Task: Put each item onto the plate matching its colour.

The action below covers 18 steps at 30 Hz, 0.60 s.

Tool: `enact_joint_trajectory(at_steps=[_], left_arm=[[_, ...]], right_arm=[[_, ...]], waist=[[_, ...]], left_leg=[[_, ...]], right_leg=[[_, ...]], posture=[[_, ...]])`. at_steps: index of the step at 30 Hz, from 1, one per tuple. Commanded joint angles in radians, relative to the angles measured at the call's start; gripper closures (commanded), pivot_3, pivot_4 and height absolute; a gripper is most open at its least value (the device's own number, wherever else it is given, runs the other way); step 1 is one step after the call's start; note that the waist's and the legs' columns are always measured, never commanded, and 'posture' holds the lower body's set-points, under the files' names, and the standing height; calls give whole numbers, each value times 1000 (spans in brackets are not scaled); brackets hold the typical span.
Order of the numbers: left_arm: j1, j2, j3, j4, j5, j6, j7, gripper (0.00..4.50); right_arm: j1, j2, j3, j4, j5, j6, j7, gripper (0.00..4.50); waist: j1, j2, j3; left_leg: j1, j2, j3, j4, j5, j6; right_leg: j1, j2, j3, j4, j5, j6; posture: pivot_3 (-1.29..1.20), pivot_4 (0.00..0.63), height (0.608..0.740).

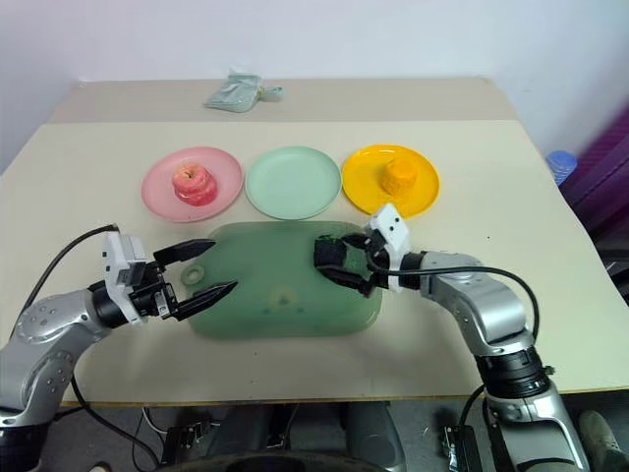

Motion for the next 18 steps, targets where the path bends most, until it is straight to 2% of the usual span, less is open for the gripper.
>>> enact_joint_trajectory(at_steps=[1,7,10,13,15,18], left_arm=[[15,7,4,-26,-4,-18,-14,0],[21,9,12,-33,-6,-17,-13,0],[28,6,14,-45,-7,-14,-5,0],[37,4,16,-54,-10,-12,3,0],[43,2,20,-59,-11,-11,11,0],[49,-6,29,-65,-18,-8,32,0]], right_arm=[[-35,17,1,5,-9,-27,-3,42],[-58,46,25,38,-31,-35,-11,42],[-75,69,25,54,-44,-41,-31,808],[-78,72,29,40,-47,-37,-28,2294],[-86,84,22,31,-50,-60,-37,2993],[-155,158,-19,53,-27,-82,-84,2993]], waist=[[0,0,0],[1,0,0],[0,0,0],[0,0,0],[0,0,0],[-5,0,0]], left_leg=[[0,0,0,0,0,0],[0,0,0,0,0,0],[0,0,0,0,0,0],[0,0,0,0,0,0],[0,0,0,0,0,0],[0,0,0,0,0,0]], right_leg=[[0,0,0,0,0,0],[0,0,0,0,0,0],[0,0,0,0,0,0],[0,0,0,0,0,0],[0,0,0,0,0,0],[0,0,0,0,0,0]], posture=[[0,150,740],[0,150,740],[0,150,740],[0,150,740],[0,150,740],[0,150,740]])
